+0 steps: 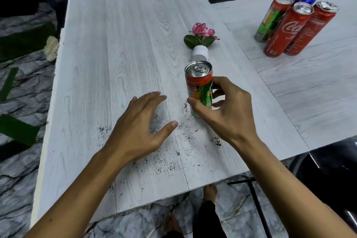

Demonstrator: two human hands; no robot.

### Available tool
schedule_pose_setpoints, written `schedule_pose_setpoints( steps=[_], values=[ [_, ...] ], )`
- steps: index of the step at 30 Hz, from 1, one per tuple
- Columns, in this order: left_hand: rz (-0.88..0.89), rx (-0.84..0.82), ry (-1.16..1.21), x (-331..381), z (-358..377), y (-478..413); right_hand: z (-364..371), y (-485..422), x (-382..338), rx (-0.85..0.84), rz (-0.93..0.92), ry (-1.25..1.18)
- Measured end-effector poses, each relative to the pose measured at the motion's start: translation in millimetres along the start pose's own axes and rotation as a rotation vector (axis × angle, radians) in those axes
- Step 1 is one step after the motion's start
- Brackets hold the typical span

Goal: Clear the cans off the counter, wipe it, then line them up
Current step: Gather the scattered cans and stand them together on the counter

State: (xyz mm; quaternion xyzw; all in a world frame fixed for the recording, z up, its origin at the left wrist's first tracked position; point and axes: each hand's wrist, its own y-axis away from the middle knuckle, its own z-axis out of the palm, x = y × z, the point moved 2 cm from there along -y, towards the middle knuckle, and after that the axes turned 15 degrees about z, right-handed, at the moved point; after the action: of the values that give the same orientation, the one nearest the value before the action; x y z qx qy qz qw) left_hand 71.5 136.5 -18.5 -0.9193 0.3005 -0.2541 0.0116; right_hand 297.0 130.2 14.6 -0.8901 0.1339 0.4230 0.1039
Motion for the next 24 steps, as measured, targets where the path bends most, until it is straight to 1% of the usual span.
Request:
schedule_pose_setpoints(
  steps=[6, 24],
  values=[
    [0.048, 0.021, -0.011, 15, 1, -27, -24, -12, 4, 0.058, 0.002, -0.047],
    [0.168, -0.011, 0.029, 84, 35, -146, -116, -79, 51, 0.242, -0.022, -0.133]
  ],
)
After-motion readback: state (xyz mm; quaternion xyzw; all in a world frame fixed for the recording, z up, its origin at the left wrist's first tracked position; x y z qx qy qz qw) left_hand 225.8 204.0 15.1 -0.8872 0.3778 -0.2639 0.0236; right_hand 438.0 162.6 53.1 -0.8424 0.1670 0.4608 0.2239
